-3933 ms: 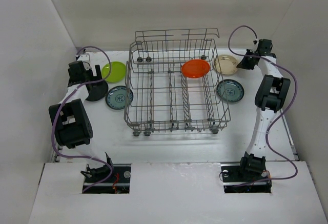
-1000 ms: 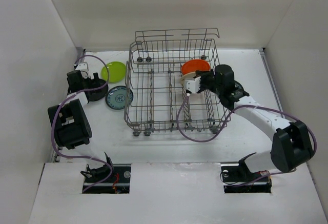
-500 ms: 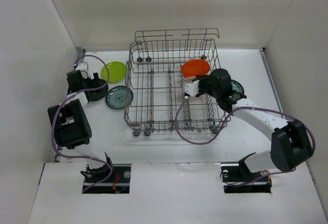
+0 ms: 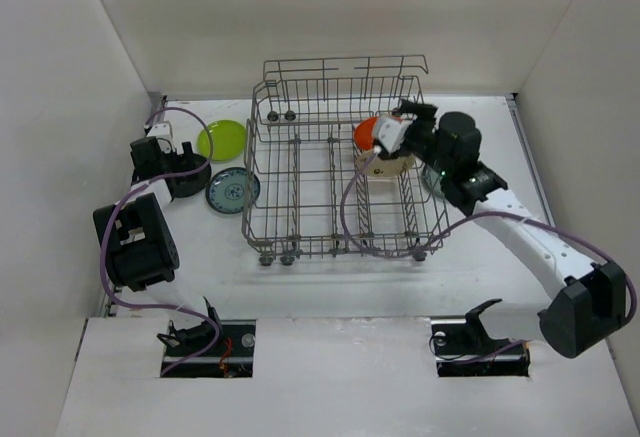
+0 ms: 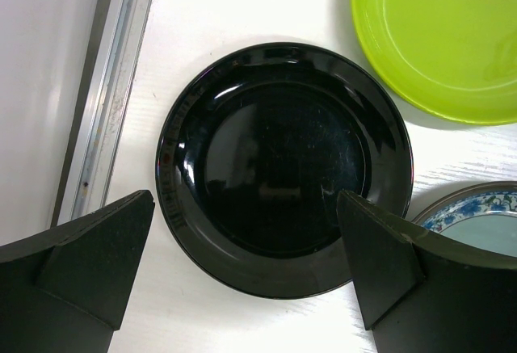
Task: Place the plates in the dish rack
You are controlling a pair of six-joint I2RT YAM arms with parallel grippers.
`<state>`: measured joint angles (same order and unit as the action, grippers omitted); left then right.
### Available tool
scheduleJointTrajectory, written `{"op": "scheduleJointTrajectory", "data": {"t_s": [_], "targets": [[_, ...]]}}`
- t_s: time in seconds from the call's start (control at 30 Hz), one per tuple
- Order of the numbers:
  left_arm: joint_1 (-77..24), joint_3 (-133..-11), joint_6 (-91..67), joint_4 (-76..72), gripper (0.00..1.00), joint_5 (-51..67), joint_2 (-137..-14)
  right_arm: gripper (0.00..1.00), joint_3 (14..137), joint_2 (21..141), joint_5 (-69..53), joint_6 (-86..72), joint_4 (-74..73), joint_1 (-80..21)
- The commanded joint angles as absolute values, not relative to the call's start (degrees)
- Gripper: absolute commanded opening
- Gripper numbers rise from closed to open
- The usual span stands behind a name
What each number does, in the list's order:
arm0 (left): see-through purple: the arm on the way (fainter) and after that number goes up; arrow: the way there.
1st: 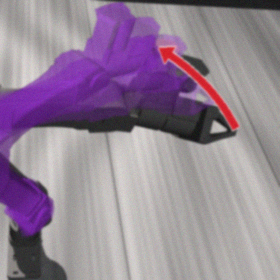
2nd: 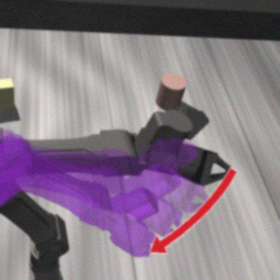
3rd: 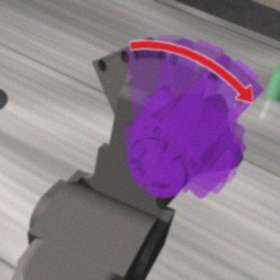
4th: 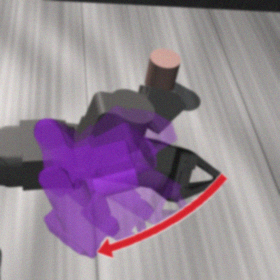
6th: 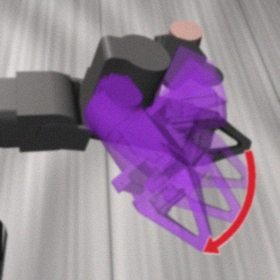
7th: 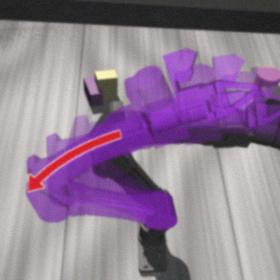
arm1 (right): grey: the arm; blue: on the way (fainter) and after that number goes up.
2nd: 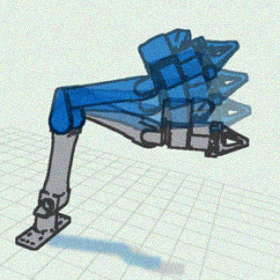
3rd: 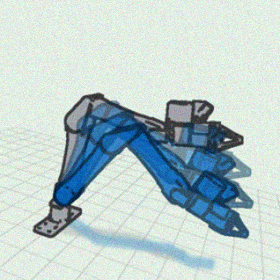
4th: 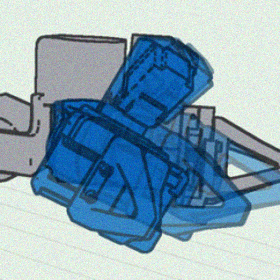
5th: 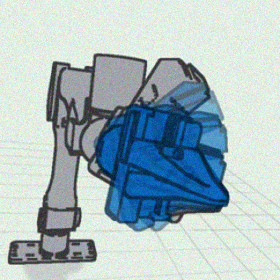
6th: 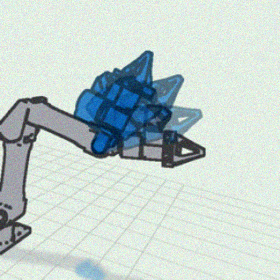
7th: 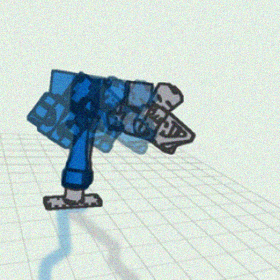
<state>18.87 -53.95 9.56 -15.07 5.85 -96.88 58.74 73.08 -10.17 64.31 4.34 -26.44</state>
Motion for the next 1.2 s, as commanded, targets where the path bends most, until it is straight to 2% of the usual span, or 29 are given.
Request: {"op": "scheduleJointTrajectory", "data": {"t_s": [0.0, 0.1, 0.2, 0.3, 0.37, 0.47, 0.67, 1.17], "targets": [[19.21, -54.32, 8.88, -17.05, 1.00, 6.24, -94.48, 0.76, 68.54, 71.80, -2.92, 47.59, 7.65, -22.47], [19.12, -54.40, 8.88, -17.05, 1.00, 6.07, -94.66, 0.74, 75.91, 75.31, 1.05, 30.03, -1.63, -13.17], [19.12, -54.67, 8.96, -17.05, 1.00, 5.98, -94.66, 0.70, 79.18, 78.56, -0.17, 14.81, -10.70, -2.80], [19.12, -55.11, 8.96, -16.79, 1.00, 5.89, -94.83, 0.64, 79.72, 81.73, -2.63, 4.51, -18.26, 5.38], [19.03, -55.20, 8.96, -16.70, 1.00, 5.80, -95.01, 0.63, 78.84, 84.10, -5.52, 0.45, -21.87, 9.78], [18.94, -55.20, 9.05, -16.70, 1.00, 5.80, -95.01, 0.57, 77.61, 87.62, -8.61, -1.93, -26.09, 14.19], [18.86, -55.11, 8.96, -16.70, 1.00, 5.80, -94.83, 0.50, 76.90, 95.17, -16.60, -3.52, -32.60, 20.08], [18.59, -54.76, 8.79, -16.70, 1.00, 4.92, -94.48, 0.42, 77.43, 106.69, -20.65, -1.49, -33.31, 19.73]]}}
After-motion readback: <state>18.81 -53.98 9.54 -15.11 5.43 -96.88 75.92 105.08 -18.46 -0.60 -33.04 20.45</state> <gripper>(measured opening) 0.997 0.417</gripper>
